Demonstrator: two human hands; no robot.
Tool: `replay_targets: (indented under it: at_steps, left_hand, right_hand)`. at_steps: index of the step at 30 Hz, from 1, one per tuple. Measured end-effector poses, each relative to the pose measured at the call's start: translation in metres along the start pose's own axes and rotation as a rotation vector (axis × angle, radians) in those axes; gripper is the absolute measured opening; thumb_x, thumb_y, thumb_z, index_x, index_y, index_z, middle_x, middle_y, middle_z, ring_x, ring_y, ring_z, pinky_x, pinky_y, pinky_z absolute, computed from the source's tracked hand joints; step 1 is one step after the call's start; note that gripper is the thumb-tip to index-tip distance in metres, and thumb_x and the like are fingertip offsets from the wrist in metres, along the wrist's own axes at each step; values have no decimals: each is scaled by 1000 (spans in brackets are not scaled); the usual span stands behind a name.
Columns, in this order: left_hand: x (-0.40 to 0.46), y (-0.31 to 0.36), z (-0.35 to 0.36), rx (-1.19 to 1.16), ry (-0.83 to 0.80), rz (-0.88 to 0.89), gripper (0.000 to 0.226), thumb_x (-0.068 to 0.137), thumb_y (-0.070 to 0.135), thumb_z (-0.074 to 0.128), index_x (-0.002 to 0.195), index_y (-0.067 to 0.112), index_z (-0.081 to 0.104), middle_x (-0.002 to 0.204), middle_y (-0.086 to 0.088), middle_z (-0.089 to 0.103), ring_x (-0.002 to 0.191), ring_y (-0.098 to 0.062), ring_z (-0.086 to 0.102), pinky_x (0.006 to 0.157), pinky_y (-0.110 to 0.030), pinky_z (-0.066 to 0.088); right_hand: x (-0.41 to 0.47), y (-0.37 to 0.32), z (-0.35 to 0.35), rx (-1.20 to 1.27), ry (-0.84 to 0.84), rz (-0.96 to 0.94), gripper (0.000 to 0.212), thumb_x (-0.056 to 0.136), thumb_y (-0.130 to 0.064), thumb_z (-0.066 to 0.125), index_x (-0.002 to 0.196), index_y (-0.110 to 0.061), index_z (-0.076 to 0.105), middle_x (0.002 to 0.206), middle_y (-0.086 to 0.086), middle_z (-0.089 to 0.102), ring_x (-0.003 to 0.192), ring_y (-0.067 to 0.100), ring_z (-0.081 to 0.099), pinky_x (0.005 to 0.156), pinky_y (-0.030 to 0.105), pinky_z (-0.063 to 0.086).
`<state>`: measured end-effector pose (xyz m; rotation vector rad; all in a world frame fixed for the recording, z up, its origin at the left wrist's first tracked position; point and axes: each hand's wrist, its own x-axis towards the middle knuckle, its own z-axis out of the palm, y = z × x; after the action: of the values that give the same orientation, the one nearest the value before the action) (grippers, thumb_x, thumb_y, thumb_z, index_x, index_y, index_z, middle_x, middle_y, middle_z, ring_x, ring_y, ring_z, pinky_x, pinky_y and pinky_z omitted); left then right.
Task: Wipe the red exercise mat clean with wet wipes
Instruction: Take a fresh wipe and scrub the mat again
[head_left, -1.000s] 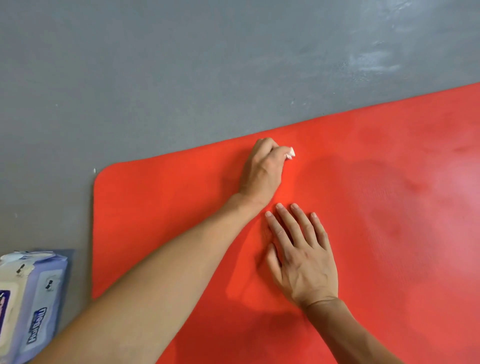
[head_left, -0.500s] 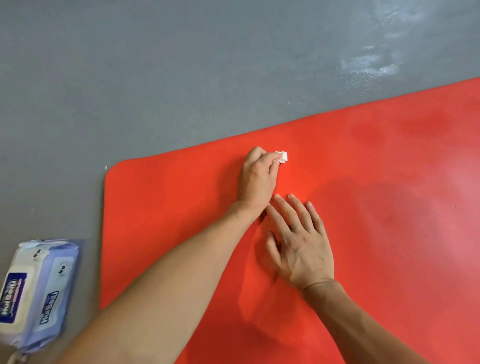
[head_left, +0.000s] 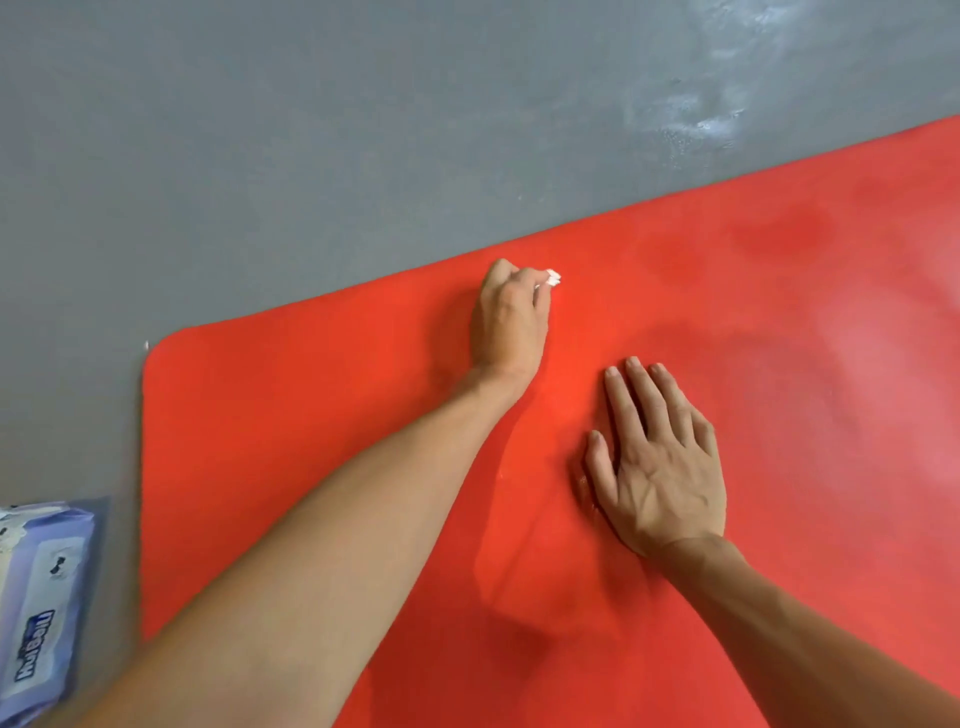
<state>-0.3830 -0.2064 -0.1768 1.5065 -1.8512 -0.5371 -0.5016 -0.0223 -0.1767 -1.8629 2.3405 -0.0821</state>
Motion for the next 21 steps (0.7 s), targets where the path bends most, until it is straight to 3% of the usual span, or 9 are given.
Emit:
replay_targets:
  at_steps: [3, 5, 8, 11, 13, 17, 21]
  left_hand:
    - [-7, 23, 13, 15, -71, 103, 14, 88, 4, 67, 96, 4, 78, 87, -15, 59, 76, -34, 63, 71, -43, 51]
    - [0, 2, 3, 50, -89, 129, 18, 91, 11, 60, 97, 4, 76, 87, -16, 58, 76, -34, 62, 71, -44, 50]
    - [10, -40, -30, 125, 39, 17, 21, 92, 12, 57, 98, 6, 76, 90, -17, 62, 78, -34, 65, 77, -43, 54]
    - [10, -43, -46, 118, 76, -132, 17, 92, -1, 63, 100, 3, 77, 96, -17, 63, 84, -31, 66, 80, -20, 44]
    - [10, -22, -29, 20, 27, -100, 18, 89, -7, 65, 100, 2, 77, 96, -15, 63, 85, -29, 66, 79, -13, 42]
    - [17, 16, 7, 21, -119, 124, 14, 86, -1, 66, 95, 3, 77, 89, -17, 63, 79, -34, 67, 78, -34, 48]
    - [35, -46, -37, 148, 68, 36, 13, 86, -3, 64, 93, 2, 74, 89, -21, 61, 79, -38, 65, 79, -36, 43]
  right_hand:
    - [0, 3, -2, -3, -7, 7, 67, 101, -51, 32, 162, -23, 27, 169, 0, 23, 158, 19, 10, 124, 39, 19]
    - [-1, 3, -2, 6, -2, 3, 67, 101, -51, 32, 162, -23, 27, 169, 0, 23, 158, 19, 10, 124, 39, 19]
    - [0, 4, 1, -1, 4, -4, 68, 101, -52, 32, 162, -23, 27, 169, -1, 22, 159, 19, 10, 124, 40, 20]
    - [0, 4, 2, -4, 17, 6, 68, 101, -51, 34, 162, -22, 28, 169, 0, 23, 158, 19, 10, 124, 40, 20]
    - [1, 3, 2, -1, 13, 6, 68, 101, -51, 36, 162, -22, 29, 169, 0, 24, 158, 20, 12, 123, 40, 21]
    - [0, 4, 1, -6, 30, 11, 68, 100, -52, 35, 161, -22, 31, 168, -1, 26, 158, 19, 14, 122, 41, 23]
    - [0, 4, 2, -3, 53, 1, 69, 99, -50, 37, 160, -21, 33, 167, 2, 28, 157, 21, 17, 121, 42, 24]
